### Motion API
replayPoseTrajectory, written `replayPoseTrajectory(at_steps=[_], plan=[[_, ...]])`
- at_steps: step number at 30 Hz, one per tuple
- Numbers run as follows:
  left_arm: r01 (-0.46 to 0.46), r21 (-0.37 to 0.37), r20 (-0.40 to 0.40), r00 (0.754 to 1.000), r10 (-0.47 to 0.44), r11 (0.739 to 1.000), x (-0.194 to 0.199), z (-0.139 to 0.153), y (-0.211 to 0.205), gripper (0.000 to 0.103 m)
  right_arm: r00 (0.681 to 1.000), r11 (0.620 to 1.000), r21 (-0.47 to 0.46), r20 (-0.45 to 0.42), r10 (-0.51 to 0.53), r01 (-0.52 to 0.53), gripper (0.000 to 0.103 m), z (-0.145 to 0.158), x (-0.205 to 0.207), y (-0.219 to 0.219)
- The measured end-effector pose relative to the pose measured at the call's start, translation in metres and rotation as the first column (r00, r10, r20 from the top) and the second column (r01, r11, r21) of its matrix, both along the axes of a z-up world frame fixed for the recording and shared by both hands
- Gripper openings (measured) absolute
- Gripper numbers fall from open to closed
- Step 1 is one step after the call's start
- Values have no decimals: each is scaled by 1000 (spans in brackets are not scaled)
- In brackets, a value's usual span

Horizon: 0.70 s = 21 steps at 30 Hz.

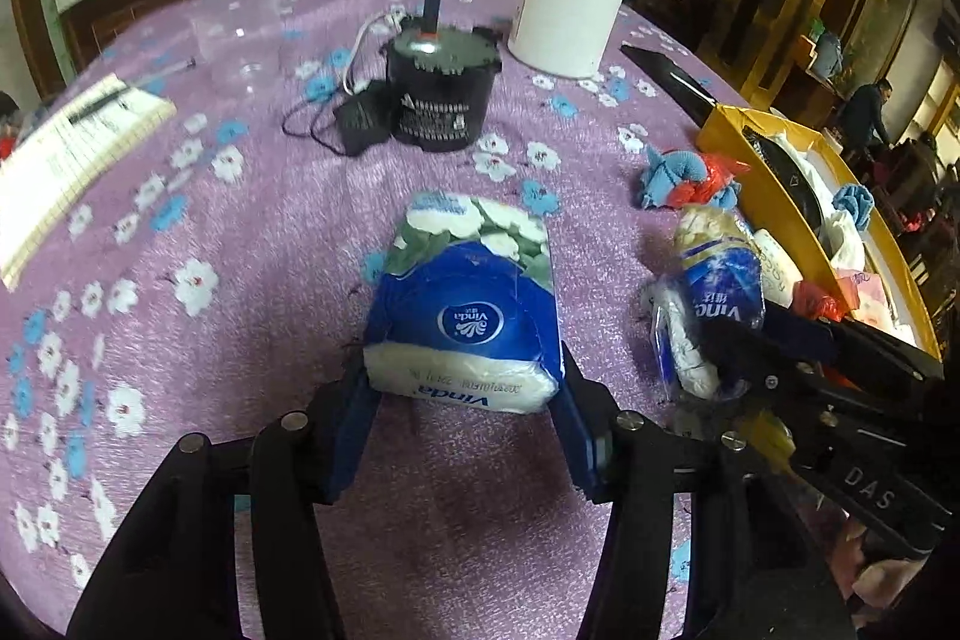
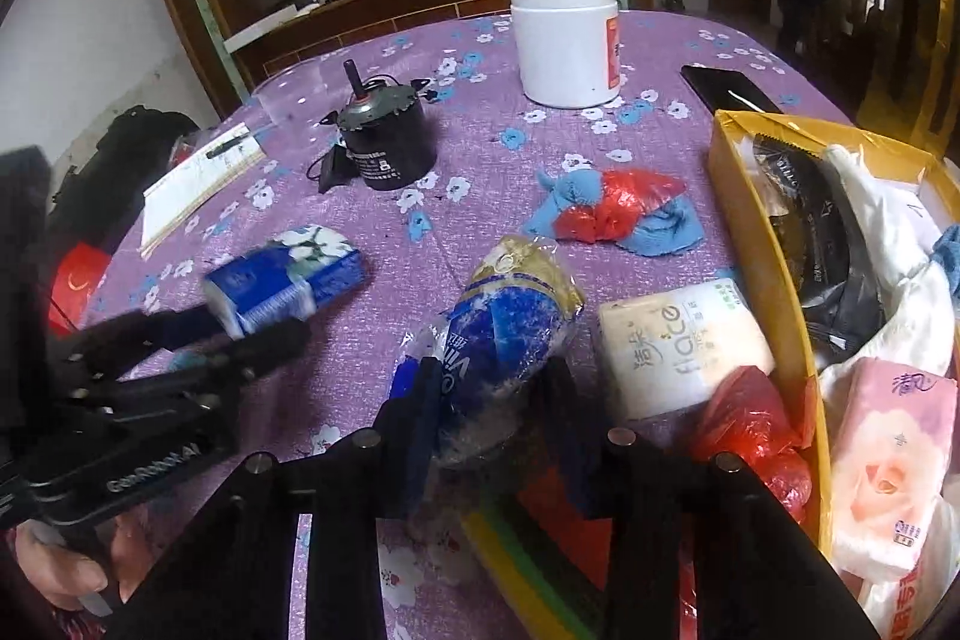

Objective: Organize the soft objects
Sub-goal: 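Lift the Vinda pack with the left gripper while the right gripper grasps the blue wrapped roll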

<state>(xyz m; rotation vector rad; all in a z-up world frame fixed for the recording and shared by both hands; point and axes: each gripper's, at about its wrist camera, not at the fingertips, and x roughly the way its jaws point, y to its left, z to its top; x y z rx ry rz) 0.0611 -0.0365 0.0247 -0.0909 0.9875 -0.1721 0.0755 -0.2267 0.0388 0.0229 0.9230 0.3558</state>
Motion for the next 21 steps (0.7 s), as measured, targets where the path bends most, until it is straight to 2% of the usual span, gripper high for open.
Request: replayPoseTrajectory(at_steps=[1,4,8,9,10,11,15,21], plan=[[2,-2,5,1000,-2,1000,0,0,-1,61,1000,1000,7,1,0,0,36,1,0,0],[4,1,0,1000,-4,1000,3,-1,-5,69,1000,1000,18,7,6,-6,36,3,0,0],[-5,20,22,1000,5,1000,7,-2,-8,68,1000,1000,21,20,2,-3,36,5,-1,0],[-8,33,30,1000,7,999,7,-2,-9,67,1000,1000,18,26,0,0,36,5,-2,0],[-11,56,39,999,8,998,6,-2,-11,53,1000,1000,17,29,-3,3,36,5,-2,0],[-13,80,50,999,9,997,6,-1,-12,51,1000,1000,19,30,-6,5,36,5,-2,-1],[-22,57,93,996,17,998,0,7,-7,51,999,999,43,45,1,-3,36,8,-3,-2],[-60,79,195,980,44,995,-10,22,-5,51,995,997,73,98,3,-10,36,18,-8,-4]])
